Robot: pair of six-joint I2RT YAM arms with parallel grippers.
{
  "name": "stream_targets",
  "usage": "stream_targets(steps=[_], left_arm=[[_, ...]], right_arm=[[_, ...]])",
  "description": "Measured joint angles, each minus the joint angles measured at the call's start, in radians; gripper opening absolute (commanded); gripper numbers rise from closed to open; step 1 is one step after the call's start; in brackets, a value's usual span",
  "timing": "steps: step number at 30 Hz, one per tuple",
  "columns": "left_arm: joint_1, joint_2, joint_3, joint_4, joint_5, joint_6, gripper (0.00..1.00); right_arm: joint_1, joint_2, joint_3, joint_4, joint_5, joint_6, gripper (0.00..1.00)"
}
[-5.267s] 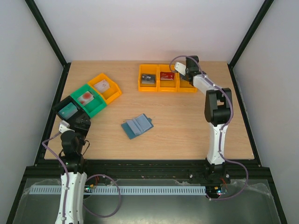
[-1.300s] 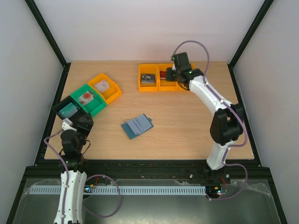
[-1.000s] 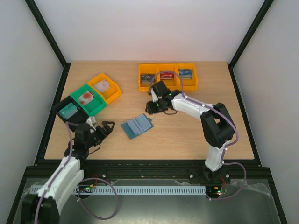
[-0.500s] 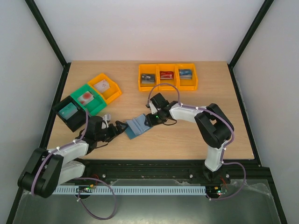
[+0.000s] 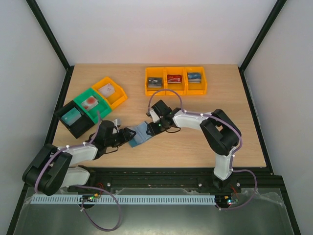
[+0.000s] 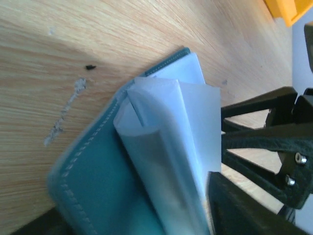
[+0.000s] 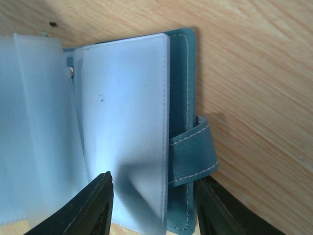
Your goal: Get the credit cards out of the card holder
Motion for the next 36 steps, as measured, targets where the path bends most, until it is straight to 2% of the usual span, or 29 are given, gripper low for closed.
stream_targets(steps=[4, 5, 8, 13, 19, 23, 28, 36], left_arm=[[0.0, -0.002, -0.001, -0.003, -0.019, -0.004, 0.06], [0.0, -0.005, -0.002, -0.003, -0.022, -0.003, 0.03], [0.0, -0.03, -0.008, -0.005, -0.031, 0.008, 0.02], [0.0, -0.132, -0.019, 0.001, 0.003, 0.069, 0.02], [0.011, -0.347, 0.01, 0.021, 0.132, 0.389, 0.02], [0.052, -0.484, 0.08, 0.016, 0.214, 0.601, 0.02], [0.078, -0.584, 0.116, 0.059, 0.266, 0.68, 0.02], [0.079, -0.632, 0.116, 0.073, 0.305, 0.68, 0.02]], right_arm=[[0.005, 0.0, 0.0, -0.003, -0.038, -0.018, 0.46], [0.005, 0.0, 0.0, -0.005, -0.047, -0.023, 0.46], [0.004, -0.01, 0.0, -0.014, -0.065, -0.04, 0.47], [-0.04, -0.095, -0.02, -0.021, -0.101, -0.067, 0.54], [-0.198, -0.386, -0.076, 0.017, -0.188, -0.112, 0.7], [-0.216, -0.61, -0.105, 0.106, -0.282, -0.151, 0.78], [-0.206, -0.783, -0.183, 0.258, -0.381, -0.152, 0.77], [-0.135, -0.761, -0.2, 0.298, -0.371, -0.143, 0.73]])
